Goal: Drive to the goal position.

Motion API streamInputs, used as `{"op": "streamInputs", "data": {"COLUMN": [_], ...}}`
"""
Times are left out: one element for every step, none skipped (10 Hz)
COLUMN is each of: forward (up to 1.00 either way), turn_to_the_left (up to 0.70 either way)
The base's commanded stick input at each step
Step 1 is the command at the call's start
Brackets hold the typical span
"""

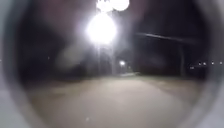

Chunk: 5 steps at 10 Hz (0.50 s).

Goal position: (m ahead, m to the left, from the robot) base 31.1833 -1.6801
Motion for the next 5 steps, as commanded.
{"op": "streamInputs", "data": {"forward": [1.0,1.0,1.0,1.0,1.0], "turn_to_the_left": [-0.32,-0.4,-0.4,-0.4,-0.4]}}
